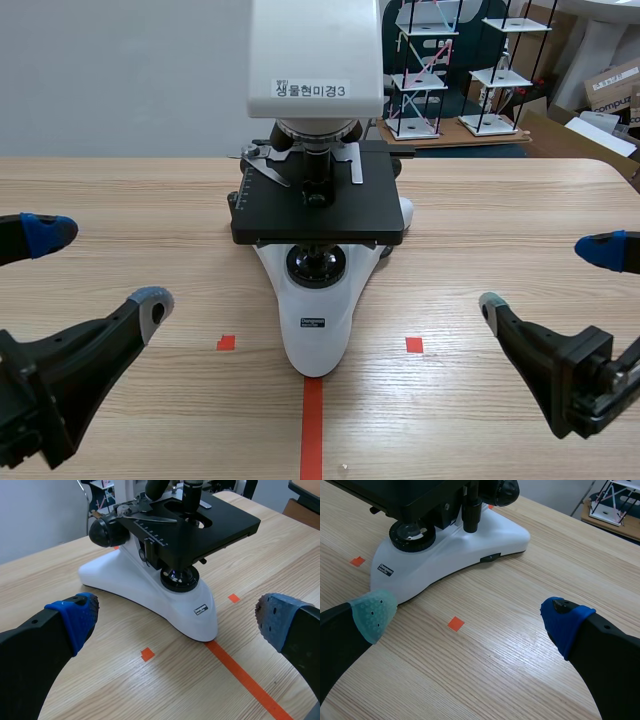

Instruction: Point at the stage knob

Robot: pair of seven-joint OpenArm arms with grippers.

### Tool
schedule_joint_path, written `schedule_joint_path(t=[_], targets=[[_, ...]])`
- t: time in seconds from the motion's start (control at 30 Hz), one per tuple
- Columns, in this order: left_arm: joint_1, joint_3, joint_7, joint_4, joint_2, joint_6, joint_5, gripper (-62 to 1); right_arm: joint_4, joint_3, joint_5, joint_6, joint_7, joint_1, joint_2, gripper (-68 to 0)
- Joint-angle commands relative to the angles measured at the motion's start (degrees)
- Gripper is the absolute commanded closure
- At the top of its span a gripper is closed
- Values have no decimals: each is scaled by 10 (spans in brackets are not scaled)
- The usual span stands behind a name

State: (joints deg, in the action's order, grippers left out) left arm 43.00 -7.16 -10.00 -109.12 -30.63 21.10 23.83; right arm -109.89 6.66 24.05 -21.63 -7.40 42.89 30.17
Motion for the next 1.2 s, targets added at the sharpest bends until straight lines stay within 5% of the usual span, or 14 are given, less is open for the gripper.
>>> schedule_joint_path(t=[0.0, 0.7, 0.77, 1.0, 1.17], targets=[[-2, 0, -32, -6, 0, 0, 4, -623, -4, 3, 6, 2, -9, 1, 6, -638], [-3, 0, -52, -6, 0, 0, 4, -623, -4, 3, 6, 2, -9, 1, 6, -633], [-3, 0, -52, -6, 0, 0, 4, -623, -4, 4, -3, 2, -9, 1, 10, -571], [-3, 0, -52, -6, 0, 0, 4, -623, -2, 39, -17, 10, 6, 0, 36, -85], [-3, 0, -52, -6, 0, 0, 4, -623, 29, 91, -17, 25, 8, -9, 42, -46]])
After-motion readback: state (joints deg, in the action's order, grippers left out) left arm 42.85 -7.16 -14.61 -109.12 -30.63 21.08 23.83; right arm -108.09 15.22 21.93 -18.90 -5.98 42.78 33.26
